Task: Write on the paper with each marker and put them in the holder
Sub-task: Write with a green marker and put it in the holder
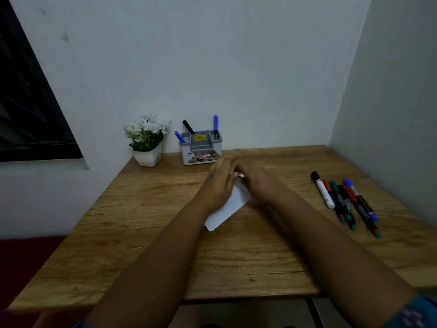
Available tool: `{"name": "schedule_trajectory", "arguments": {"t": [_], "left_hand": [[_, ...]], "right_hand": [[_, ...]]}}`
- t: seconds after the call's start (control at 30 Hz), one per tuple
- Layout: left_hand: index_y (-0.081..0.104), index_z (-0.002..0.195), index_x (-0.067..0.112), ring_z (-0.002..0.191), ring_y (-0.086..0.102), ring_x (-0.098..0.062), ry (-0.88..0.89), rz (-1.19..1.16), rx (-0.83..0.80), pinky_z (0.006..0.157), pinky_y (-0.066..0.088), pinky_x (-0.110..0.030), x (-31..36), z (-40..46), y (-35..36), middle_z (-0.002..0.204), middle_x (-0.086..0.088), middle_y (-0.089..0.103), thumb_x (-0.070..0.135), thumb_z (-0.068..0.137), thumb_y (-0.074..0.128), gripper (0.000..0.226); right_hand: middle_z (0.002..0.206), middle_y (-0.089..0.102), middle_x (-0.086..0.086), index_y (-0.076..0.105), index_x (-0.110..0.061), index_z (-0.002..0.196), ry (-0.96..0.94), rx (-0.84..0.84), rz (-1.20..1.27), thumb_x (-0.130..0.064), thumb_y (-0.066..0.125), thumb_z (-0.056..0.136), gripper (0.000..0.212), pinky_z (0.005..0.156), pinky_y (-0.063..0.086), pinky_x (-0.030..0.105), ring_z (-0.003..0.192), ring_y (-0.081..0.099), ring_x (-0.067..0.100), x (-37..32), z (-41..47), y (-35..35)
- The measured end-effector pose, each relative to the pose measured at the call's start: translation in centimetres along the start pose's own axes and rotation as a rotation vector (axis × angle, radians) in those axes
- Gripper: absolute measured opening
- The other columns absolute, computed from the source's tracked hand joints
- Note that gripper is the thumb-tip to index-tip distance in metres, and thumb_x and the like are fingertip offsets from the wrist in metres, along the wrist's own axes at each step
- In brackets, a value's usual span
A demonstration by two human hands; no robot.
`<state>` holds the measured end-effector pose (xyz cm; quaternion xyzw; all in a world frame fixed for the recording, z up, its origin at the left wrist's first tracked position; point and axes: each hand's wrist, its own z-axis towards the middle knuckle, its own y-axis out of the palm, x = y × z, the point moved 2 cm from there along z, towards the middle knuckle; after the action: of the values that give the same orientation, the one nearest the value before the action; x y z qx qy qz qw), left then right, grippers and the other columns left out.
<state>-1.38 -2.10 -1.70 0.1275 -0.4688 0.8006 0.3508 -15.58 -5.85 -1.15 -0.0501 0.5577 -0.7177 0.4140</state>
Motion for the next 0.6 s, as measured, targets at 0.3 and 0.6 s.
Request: {"name": "schedule_trajectory", "arguments": {"t": [0.3, 0.6], "left_hand": [[0.052, 0.114, 0.006, 0.101, 0.052, -0.023, -0.017, 0.072, -0.277, 0.090, 0.042, -0.041, -1.1, -0.1, -0.2, 0.111, -0.013, 0.057, 0.027, 0.105, 0.033, 0.029], [0.053, 0.117, 0.015, 0.096, 0.060, -0.020, -0.038, -0.028, -0.242, 0.085, 0.048, -0.039, -1.1, -0.3, 0.3, 0.105, -0.008, 0.065, 0.036, 0.105, 0.029, 0.034]], "right_hand": [[0.103, 0.067, 0.007, 0.056, -0.016, 0.110, -0.076, -0.045, -0.146, -0.027, 0.037, 0.103, 0.023, 0.069, 0.039, 0.031, 0.084, 0.057, 0.019, -0.2, 0.0, 1.4], [0.077, 0.060, -0.001, 0.038, -0.023, 0.109, -0.006, -0.008, -0.180, -0.047, 0.029, 0.102, 0.026, 0.060, 0.047, 0.038, 0.065, 0.056, 0.018, 0.4, 0.0, 1.0]]}}
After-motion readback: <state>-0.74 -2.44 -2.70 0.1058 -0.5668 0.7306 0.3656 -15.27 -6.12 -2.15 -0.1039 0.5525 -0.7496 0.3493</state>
